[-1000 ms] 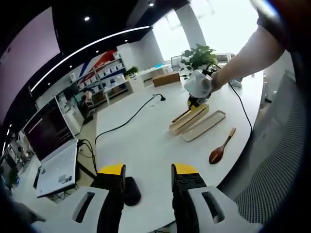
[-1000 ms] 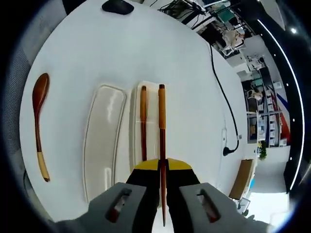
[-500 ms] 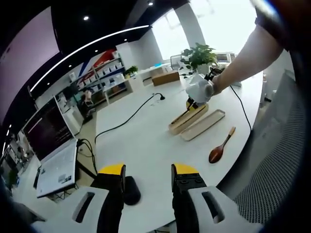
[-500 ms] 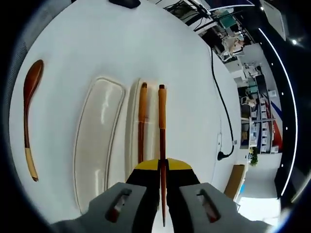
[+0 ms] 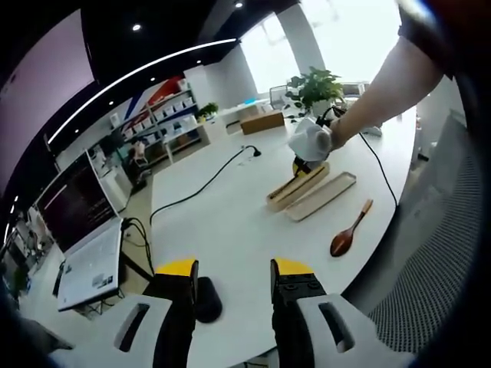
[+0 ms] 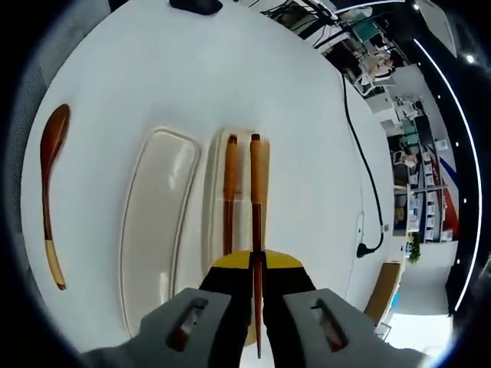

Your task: Arrange the utensils inside the cutlery case until each visible utensil rests in its matching compartment.

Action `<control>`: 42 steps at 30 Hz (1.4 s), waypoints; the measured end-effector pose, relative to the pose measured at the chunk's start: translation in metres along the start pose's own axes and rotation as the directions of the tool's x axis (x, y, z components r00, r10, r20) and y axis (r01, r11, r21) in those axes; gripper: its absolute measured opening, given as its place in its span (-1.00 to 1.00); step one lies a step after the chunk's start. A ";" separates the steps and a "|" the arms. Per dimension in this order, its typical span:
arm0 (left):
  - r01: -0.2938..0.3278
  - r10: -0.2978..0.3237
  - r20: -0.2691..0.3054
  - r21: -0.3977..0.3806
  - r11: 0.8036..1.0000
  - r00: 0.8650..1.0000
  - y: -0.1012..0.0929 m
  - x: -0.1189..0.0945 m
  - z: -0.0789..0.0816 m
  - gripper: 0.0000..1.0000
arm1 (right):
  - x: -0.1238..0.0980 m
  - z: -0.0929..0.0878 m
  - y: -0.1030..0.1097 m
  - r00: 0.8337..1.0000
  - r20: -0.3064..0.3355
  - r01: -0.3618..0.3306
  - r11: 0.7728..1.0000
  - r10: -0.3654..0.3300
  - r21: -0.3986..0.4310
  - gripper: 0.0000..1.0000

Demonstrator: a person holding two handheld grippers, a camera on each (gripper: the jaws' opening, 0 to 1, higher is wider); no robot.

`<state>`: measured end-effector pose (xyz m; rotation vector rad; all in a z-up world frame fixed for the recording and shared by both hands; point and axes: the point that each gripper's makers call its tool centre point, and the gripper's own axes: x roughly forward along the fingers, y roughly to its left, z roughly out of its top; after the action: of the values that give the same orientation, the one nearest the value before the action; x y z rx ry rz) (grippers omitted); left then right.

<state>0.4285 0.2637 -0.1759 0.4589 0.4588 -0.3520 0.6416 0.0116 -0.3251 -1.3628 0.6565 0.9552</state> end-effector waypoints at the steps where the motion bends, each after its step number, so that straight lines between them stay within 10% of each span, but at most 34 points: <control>1: 0.000 0.000 0.000 0.000 1.000 1.000 0.000 0.000 0.000 -0.23 | 0.000 0.000 -0.002 1.000 0.007 0.000 1.000 0.000 0.001 -1.00; 42: 0.005 -0.005 -0.017 -0.011 1.000 1.000 -0.004 -0.003 0.002 -0.23 | 0.016 0.002 0.014 0.934 0.063 -0.357 0.930 0.352 0.088 -1.00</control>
<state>0.4250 0.2605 -0.1743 0.4508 0.4786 -0.3504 0.6369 0.0159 -0.3453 -1.1508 0.9236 1.2215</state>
